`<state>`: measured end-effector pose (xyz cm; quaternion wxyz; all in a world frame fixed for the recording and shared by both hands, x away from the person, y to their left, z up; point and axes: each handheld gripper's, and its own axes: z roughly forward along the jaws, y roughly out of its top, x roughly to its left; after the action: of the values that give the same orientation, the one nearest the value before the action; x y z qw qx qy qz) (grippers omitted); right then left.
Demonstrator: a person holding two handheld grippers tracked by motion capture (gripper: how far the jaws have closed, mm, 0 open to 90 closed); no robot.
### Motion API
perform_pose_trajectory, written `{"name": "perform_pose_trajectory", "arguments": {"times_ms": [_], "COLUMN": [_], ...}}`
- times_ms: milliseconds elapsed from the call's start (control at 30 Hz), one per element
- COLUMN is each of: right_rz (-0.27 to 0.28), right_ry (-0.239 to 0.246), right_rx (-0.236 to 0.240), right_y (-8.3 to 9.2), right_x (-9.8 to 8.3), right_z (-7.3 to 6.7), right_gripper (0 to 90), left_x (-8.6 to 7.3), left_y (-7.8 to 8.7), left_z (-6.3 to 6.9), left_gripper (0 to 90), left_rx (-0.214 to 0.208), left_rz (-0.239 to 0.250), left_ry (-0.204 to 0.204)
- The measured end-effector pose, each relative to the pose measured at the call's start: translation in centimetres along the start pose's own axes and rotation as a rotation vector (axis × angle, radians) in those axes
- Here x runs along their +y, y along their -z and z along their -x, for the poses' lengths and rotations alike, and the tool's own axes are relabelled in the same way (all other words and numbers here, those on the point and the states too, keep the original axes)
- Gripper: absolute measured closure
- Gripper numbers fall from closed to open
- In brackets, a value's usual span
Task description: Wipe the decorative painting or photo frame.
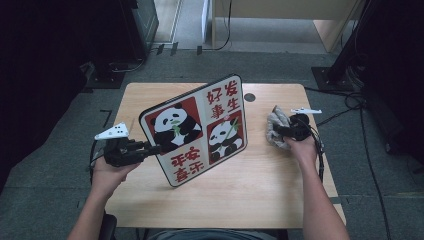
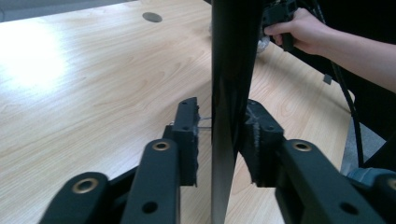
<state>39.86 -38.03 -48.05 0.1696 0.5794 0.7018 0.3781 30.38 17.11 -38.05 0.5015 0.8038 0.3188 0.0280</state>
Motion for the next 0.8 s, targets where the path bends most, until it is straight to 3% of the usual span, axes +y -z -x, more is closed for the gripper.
{"name": "perform_pose_trajectory", "arguments": {"times_ms": [233, 400, 633, 800], "right_rz": [0.020, 0.034, 0.039, 0.056], "right_ry": [-0.007, -0.003, 0.044, 0.033], "right_rx": [0.000, 0.007, -0.003, 0.007], "right_y": [1.0, 2.1, 3.4, 4.5], "right_x": [0.3, 0.4, 0.2, 0.2], "right_z": [-0.3, -0.6, -1.5, -2.2], "right_gripper": [39.4, 38.7, 38.6, 38.6], "left_x": [-0.2, -0.4, -0.6, -0.8], "left_y": [0.1, 0.3, 0.4, 0.3], "left_z": [-0.1, -0.2, -0.4, -0.5], "left_gripper": [60.4, 59.1, 58.1, 56.2], "left_rx": [0.019, 0.028, 0.029, 0.040], "left_rz": [0.000, -0.003, -0.004, -0.011], "left_ry": [0.018, 0.023, 0.023, 0.029]}}
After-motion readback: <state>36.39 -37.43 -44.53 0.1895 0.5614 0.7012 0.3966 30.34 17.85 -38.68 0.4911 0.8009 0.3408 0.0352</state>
